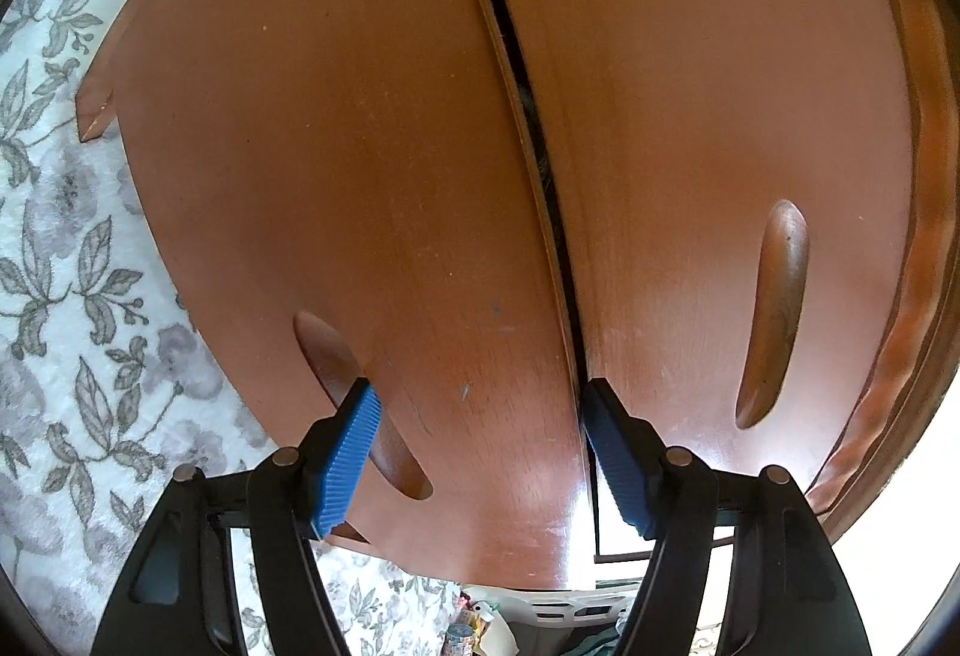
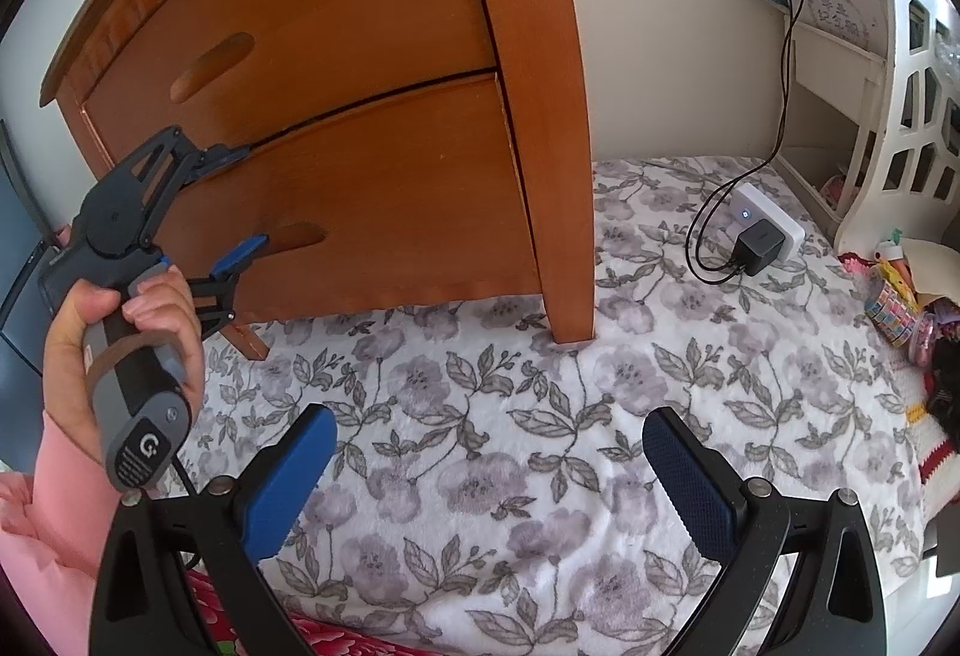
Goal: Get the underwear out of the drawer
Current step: 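Pull the lower drawer open with the left gripper, then release the drawer edge and back the left tool away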
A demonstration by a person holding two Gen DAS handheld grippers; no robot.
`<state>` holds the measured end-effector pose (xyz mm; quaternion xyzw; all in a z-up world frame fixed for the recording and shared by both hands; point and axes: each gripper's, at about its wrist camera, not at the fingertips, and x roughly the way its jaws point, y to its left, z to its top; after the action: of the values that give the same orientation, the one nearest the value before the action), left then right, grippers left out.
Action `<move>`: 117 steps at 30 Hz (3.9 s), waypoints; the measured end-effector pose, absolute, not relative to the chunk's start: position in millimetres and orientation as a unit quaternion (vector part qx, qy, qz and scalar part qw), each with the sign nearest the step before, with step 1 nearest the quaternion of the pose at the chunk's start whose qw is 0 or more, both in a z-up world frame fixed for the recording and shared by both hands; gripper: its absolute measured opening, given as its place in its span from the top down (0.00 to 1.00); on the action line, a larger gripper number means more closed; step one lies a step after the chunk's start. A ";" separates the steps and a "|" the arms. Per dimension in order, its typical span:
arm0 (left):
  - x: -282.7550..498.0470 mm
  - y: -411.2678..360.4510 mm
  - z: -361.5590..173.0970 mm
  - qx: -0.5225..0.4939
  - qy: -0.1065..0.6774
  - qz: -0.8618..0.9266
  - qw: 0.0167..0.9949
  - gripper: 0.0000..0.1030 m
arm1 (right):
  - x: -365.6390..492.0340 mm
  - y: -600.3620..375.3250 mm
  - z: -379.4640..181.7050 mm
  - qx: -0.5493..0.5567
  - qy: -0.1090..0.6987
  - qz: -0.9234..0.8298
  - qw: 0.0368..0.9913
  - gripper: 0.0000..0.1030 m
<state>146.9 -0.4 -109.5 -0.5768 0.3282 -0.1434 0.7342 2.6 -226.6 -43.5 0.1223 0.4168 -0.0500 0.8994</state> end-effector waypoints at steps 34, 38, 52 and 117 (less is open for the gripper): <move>44.4 42.9 -102.3 -0.569 0.351 -0.163 0.726 0.32 | -60.4 -226.3 -15.9 0.123 0.372 -0.107 0.914 0.00; 38.2 45.6 -100.8 -0.567 0.353 -0.166 0.726 0.31 | -63.8 -226.7 -15.2 0.125 0.370 -0.111 0.914 0.00; 20.5 40.9 -104.6 -0.564 0.358 -0.172 0.725 0.31 | -66.5 -222.5 -14.8 0.111 0.378 -0.116 0.912 0.00; 81.8 -16.2 1.4 0.041 0.473 -0.090 0.876 0.35 | -70.3 -208.4 -8.0 0.084 0.379 -0.097 0.916 0.00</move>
<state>81.8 -16.2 1.4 0.0405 0.4730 -0.0903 0.8755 -70.3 -208.4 -8.0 0.0843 0.3792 -0.0973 0.9163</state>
